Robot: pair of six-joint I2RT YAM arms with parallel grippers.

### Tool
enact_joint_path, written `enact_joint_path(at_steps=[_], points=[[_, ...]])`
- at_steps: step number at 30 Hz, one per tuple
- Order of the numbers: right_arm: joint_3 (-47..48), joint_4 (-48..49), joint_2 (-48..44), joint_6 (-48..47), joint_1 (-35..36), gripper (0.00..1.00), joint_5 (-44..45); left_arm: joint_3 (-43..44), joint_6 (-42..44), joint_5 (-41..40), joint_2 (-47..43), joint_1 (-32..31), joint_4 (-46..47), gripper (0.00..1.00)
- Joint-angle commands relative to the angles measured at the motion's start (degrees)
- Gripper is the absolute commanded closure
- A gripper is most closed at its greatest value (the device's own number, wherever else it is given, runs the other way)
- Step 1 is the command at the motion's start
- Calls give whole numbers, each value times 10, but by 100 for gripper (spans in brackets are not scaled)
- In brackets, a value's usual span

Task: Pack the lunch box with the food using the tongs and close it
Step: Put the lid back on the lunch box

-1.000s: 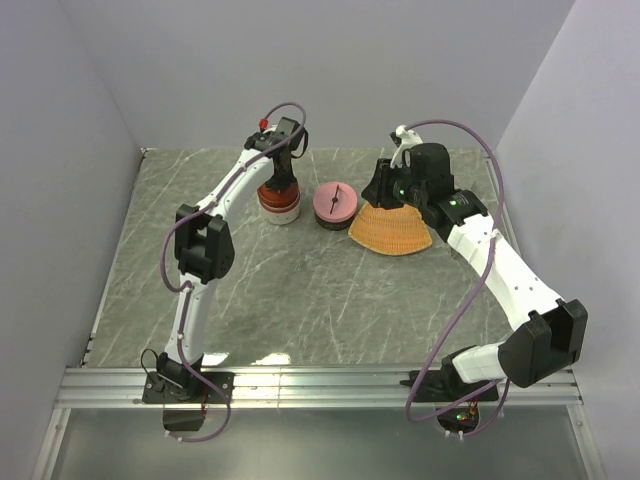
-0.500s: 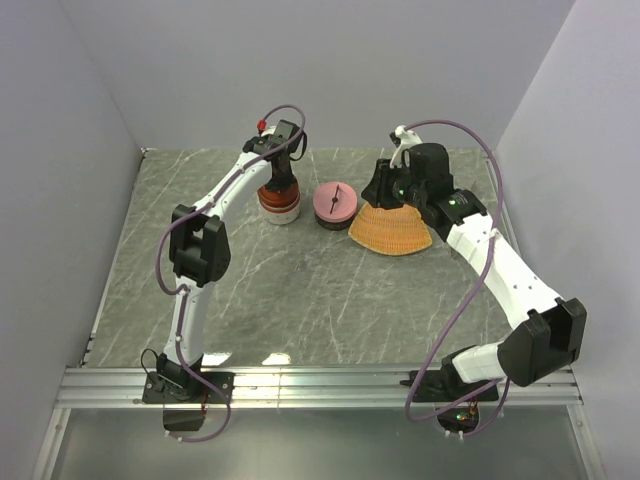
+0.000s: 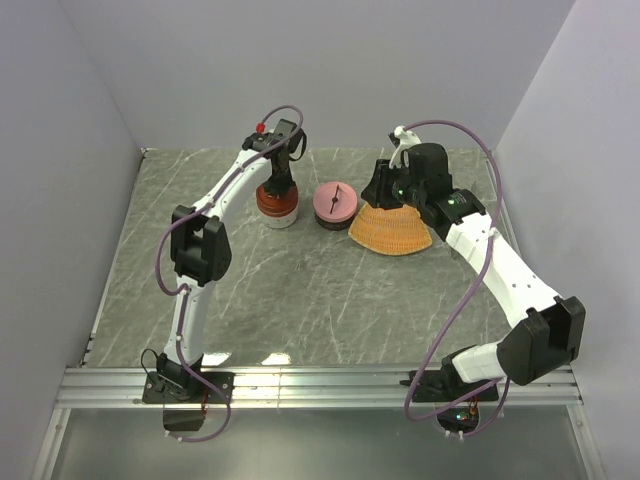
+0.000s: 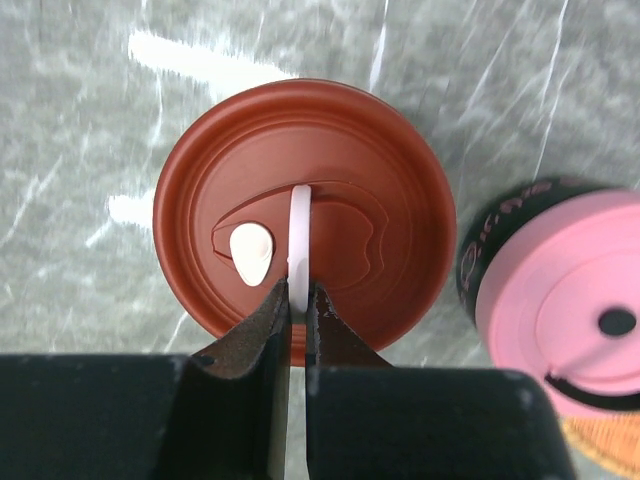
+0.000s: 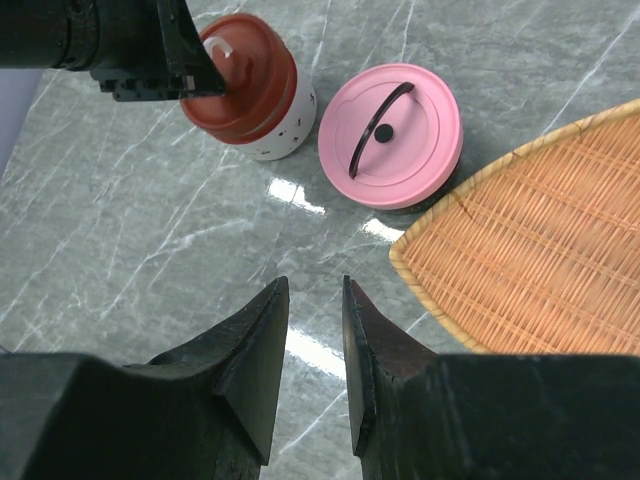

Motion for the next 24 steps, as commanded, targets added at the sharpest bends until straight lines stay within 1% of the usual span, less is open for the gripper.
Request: enact_joint_path(at_steps=[1,6,10,24], points=[[9,9,-9,-6,-1,64,1,31,-16,29,-2,-4,-51,100],[8,10,-10,-6,0,64,-1,34,-19,37,-8,-3,-62,100],[5,12,-12,-6,0,64,-3,13,-18,27,-18,-3,-48,100],[1,12,-19,-8,2,64,-2,13,-2,6,4,4,-25,100]])
